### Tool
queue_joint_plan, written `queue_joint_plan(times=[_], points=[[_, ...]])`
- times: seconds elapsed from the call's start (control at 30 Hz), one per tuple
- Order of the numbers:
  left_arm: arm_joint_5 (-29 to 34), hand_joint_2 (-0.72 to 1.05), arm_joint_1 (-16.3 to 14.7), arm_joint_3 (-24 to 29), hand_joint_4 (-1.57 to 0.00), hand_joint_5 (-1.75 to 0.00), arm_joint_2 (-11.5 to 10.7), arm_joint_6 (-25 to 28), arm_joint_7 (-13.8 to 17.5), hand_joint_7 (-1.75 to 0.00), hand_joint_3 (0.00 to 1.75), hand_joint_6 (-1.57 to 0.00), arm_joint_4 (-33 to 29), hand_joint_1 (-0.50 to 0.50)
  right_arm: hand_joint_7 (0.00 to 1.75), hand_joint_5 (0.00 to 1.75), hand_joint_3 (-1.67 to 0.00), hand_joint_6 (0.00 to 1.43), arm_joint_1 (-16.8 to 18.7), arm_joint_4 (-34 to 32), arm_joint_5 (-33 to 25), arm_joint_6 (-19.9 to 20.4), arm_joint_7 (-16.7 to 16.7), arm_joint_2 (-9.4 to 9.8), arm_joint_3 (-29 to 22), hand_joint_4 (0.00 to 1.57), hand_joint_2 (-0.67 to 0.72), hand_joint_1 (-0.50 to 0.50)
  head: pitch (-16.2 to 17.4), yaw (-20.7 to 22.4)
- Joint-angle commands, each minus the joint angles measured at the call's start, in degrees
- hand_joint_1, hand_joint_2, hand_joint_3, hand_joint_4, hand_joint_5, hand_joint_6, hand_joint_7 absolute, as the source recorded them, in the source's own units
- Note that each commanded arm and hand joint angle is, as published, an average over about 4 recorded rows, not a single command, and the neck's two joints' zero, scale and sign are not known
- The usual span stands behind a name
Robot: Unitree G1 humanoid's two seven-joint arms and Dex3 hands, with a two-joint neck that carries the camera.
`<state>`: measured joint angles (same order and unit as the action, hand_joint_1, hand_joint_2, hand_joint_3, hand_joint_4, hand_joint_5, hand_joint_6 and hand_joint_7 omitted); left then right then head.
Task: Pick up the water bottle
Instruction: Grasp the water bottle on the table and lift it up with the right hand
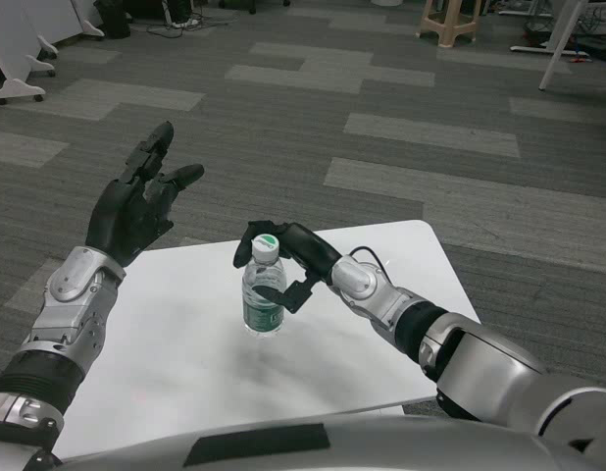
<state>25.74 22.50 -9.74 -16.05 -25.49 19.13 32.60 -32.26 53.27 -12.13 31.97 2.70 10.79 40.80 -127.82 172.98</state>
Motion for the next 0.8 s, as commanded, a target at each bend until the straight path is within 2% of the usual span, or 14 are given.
queue_joint_plan(times=[0.03, 0.17, 0.33, 0.6, 0.8], points=[[0.45, 1.05, 0.09, 0.42, 0.0, -0.82, -0.3, -0.35, -0.32, 0.0, 0.52, 0.0, -0.61, -0.48, 1.54, 1.65, -1.51, 1.11, -1.14, -3.48, 1.27, 1.07, -0.15, 0.68, -3.1, 0.98, -0.45, -0.42, 0.02, -0.1], [0.45, 1.05, 0.09, 0.33, 0.0, -0.82, -0.3, -0.35, -0.32, 0.0, 0.52, 0.0, -0.61, -0.48, 1.54, 1.65, -1.51, 1.11, -1.09, -5.77, 3.47, 1.07, -0.15, 1.34, -6.39, 0.97, -0.41, -0.42, -0.04, -0.13], [0.45, 1.05, 0.09, 0.29, 0.0, -0.82, -0.3, -0.31, -0.32, 0.0, 0.52, 0.0, -0.61, -0.48, 1.54, 1.65, -1.51, 1.11, -0.92, -7.3, 4.48, 0.99, -0.15, 1.99, -9.25, 0.96, -0.45, -0.42, -0.07, -0.2], [0.45, 1.05, -0.13, 0.24, 0.0, -0.82, -0.3, -0.35, -0.32, 0.0, 0.52, 0.0, -0.7, -0.48, 1.54, 1.65, -1.51, 1.08, -0.48, -8.89, 7.2, 0.9, -0.06, 4.41, -16.19, 0.94, -0.41, -0.42, 0.01, 0.02], [0.49, 1.05, -0.18, 0.33, 0.0, -0.82, -0.3, -0.35, -0.32, 0.0, 0.52, 0.0, -0.7, -0.48, 1.54, 1.65, -1.55, 1.08, 1.06, -11.92, 7.6, 0.81, 0.33, 5.77, -18.21, 0.94, -0.41, -0.42, -0.02, 0.01]])
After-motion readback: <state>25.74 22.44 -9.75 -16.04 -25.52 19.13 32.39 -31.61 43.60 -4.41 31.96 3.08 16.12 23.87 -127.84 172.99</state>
